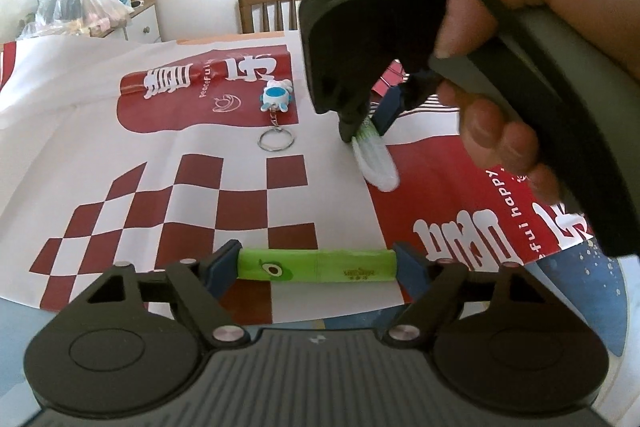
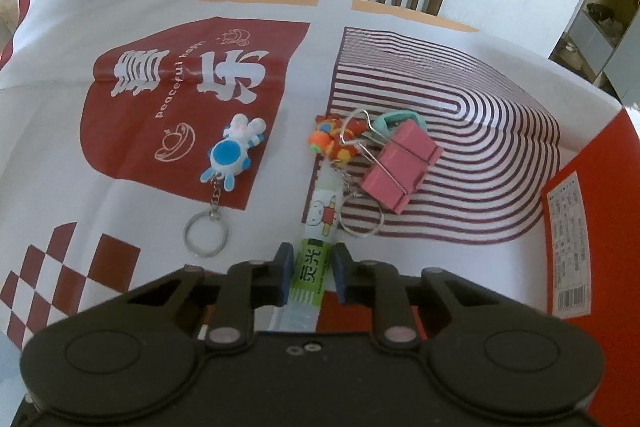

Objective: Organize rigid objects
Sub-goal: 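Grasp the green highlighter with the left gripper while the right grasps the white pen, then carry the green highlighter and white pen into the box and release both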

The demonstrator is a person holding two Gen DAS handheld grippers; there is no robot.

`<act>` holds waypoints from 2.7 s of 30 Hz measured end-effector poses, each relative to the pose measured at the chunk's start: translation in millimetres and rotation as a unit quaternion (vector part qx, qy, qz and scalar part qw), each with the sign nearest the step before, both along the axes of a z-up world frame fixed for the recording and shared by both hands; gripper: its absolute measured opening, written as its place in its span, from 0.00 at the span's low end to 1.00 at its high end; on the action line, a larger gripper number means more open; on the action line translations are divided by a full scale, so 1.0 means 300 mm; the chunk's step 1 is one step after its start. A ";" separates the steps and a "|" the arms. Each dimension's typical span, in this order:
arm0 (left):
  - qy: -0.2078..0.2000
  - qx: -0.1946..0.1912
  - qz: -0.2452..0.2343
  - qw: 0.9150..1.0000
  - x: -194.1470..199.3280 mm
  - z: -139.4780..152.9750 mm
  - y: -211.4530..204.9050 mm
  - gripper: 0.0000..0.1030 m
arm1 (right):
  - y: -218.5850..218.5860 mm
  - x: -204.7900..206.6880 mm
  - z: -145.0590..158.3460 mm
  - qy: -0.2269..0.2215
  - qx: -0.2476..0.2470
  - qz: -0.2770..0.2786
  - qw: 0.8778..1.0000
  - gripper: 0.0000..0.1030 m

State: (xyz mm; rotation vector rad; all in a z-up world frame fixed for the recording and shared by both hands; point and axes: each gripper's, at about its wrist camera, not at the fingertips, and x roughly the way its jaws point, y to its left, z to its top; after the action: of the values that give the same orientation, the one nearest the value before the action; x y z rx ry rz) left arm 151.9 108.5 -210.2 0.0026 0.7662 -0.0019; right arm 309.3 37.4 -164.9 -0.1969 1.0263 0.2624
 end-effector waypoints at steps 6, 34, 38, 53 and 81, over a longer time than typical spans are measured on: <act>0.005 -0.015 0.004 1.000 -0.003 0.010 0.012 0.79 | -0.030 -0.051 0.030 0.015 0.031 0.000 0.999 0.16; -0.047 -0.035 -0.001 0.998 -0.050 0.299 0.013 0.79 | -0.364 -0.323 0.362 -0.031 0.114 -0.003 0.993 0.16; -0.058 -0.039 -0.008 0.998 -0.041 0.358 -0.040 0.79 | -0.453 -0.334 0.402 -0.044 0.121 -0.012 0.992 0.16; -0.066 -0.043 -0.053 0.996 0.058 0.472 -0.368 0.79 | -0.854 -0.311 0.475 -0.079 0.134 -0.054 0.986 0.16; 0.012 -0.011 -0.110 0.994 0.474 0.368 -0.894 0.79 | -1.292 -0.105 0.320 -0.057 0.121 -0.085 0.987 0.16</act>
State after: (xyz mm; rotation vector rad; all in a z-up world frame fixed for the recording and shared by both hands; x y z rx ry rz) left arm 294.1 -159.5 -99.9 0.0659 0.7861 -0.2204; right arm 278.0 -350.1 -69.0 0.0951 0.8835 0.2170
